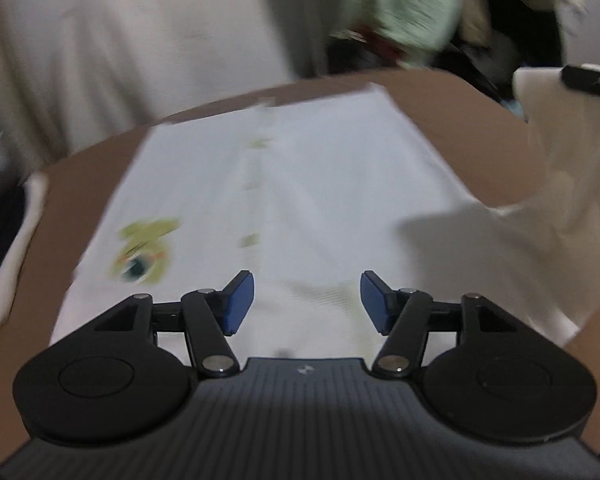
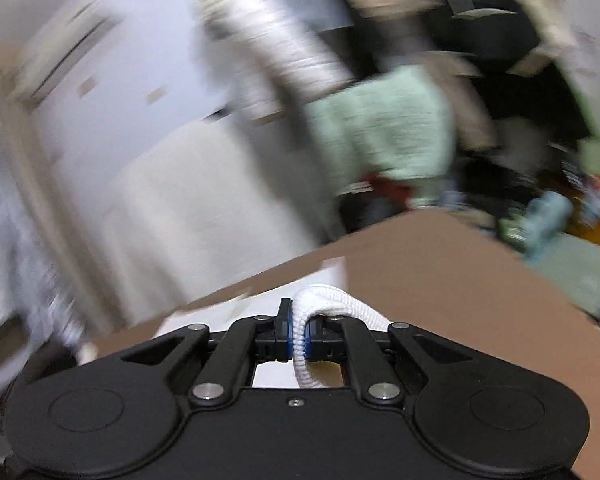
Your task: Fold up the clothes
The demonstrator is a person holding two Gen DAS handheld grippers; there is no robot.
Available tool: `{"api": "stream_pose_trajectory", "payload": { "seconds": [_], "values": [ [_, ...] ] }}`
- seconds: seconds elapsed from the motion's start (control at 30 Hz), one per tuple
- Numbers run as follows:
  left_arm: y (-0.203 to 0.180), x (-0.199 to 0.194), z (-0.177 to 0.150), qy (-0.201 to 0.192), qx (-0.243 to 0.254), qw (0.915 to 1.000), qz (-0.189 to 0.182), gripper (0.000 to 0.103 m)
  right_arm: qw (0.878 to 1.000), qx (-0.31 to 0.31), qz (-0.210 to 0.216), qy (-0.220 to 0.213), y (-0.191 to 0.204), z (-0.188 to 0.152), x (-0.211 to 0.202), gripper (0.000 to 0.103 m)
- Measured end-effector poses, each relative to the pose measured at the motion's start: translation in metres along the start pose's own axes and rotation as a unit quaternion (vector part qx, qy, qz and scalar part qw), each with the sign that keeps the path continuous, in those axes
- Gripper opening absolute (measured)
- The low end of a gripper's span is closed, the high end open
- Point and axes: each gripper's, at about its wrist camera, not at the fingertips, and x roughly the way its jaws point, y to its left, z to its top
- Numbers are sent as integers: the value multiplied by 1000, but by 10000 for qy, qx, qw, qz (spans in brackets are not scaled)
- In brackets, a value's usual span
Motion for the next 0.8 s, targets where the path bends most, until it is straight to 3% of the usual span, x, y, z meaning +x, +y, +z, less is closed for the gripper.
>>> {"api": "stream_pose_trajectory", "payload": {
  "seconds": [0.07,0.13,0.17,0.23,0.3,0.37,0.4,0.47,0.5,0.6,0.7,0.8],
  "values": [
    [37,-1,-11,59,-578,9983,95,60,9977,-540,349,216,61,-6,21,9],
    [62,9,-16,230,-922,9952,247,60,9897,-799,925,744,101,-26,46,14],
    [73,14,-18,299,-1050,9935,312,60,9820,-896,1274,1066,116,-39,58,29],
    [80,22,-20,315,-999,9938,362,60,9607,-892,1984,1724,124,-71,77,41],
    [78,31,-22,313,-821,9955,365,62,9472,-728,2178,2239,109,-87,81,41],
    [74,41,-27,338,-707,9963,340,65,9413,-649,2228,2450,83,-82,71,43],
    [71,45,-30,363,-675,9966,315,65,9408,-696,2238,2450,69,-74,62,46],
    [65,52,-33,417,-632,9968,243,65,9446,-948,2054,2377,46,-59,48,64],
    [61,54,-34,366,-573,9974,232,65,9485,-1030,1915,2302,32,-57,42,67],
    [50,51,-33,185,-298,9990,265,66,9571,-790,1306,2461,-3,-59,48,68],
    [36,42,-32,12,78,9997,224,73,9547,-153,634,2904,-31,-65,70,68],
    [18,37,-34,-105,498,9986,170,82,9532,73,388,2999,-43,-69,81,68]
  ]
}}
